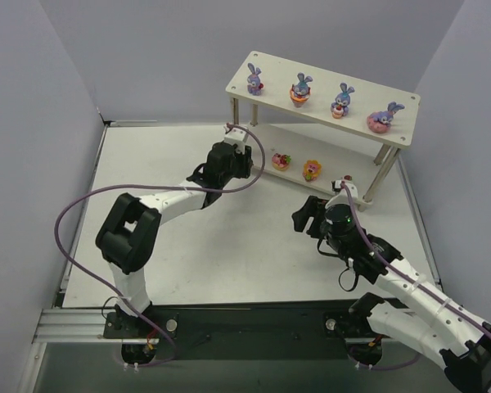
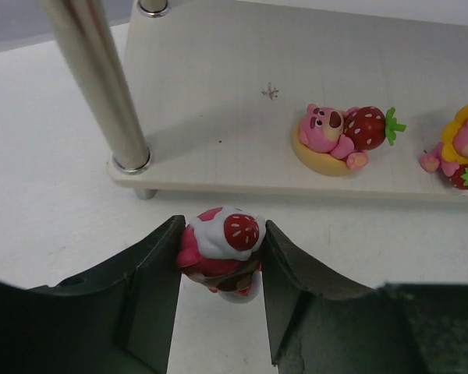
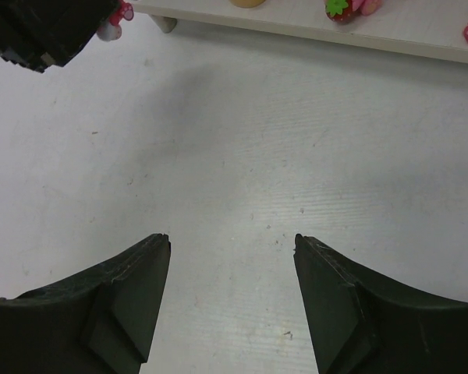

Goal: Place and organize the plastic toys onto the shelf

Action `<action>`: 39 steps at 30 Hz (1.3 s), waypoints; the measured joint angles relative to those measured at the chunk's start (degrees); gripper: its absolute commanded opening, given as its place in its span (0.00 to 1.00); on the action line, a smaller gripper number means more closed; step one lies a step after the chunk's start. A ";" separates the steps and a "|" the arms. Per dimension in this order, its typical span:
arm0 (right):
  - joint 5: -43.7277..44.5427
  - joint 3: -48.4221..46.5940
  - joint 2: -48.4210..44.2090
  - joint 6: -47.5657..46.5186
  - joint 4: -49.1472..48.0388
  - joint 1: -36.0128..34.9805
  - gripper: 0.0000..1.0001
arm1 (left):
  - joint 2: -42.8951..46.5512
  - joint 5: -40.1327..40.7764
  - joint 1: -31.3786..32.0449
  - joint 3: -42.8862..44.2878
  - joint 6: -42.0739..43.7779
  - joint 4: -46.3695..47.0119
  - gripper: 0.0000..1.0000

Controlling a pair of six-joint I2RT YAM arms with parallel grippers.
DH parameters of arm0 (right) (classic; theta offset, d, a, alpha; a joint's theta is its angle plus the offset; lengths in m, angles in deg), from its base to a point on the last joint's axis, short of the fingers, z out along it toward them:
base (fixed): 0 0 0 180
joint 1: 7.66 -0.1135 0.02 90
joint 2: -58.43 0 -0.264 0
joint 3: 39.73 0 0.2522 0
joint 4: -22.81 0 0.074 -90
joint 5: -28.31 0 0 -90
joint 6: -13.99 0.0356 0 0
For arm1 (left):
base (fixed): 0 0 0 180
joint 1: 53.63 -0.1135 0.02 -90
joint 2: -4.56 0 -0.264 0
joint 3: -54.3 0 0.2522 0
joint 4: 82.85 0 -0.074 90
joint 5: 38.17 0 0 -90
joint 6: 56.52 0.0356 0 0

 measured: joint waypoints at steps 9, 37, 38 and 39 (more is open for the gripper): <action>-1.57 0.31 -6.58 0.98 5.20 0.72 0.65 | -11.32 -6.91 -1.86 8.90 3.50 1.22 0.00; -2.25 1.79 -8.33 1.86 8.61 1.01 0.64 | -24.50 -10.51 -2.51 24.33 12.31 0.13 0.01; -2.27 1.88 -8.33 1.86 8.61 1.01 0.65 | -24.52 -10.49 -2.56 24.37 12.44 0.07 0.02; -2.27 1.95 -8.33 1.86 8.61 1.01 0.64 | -24.55 -10.51 -2.60 24.41 12.48 0.00 0.03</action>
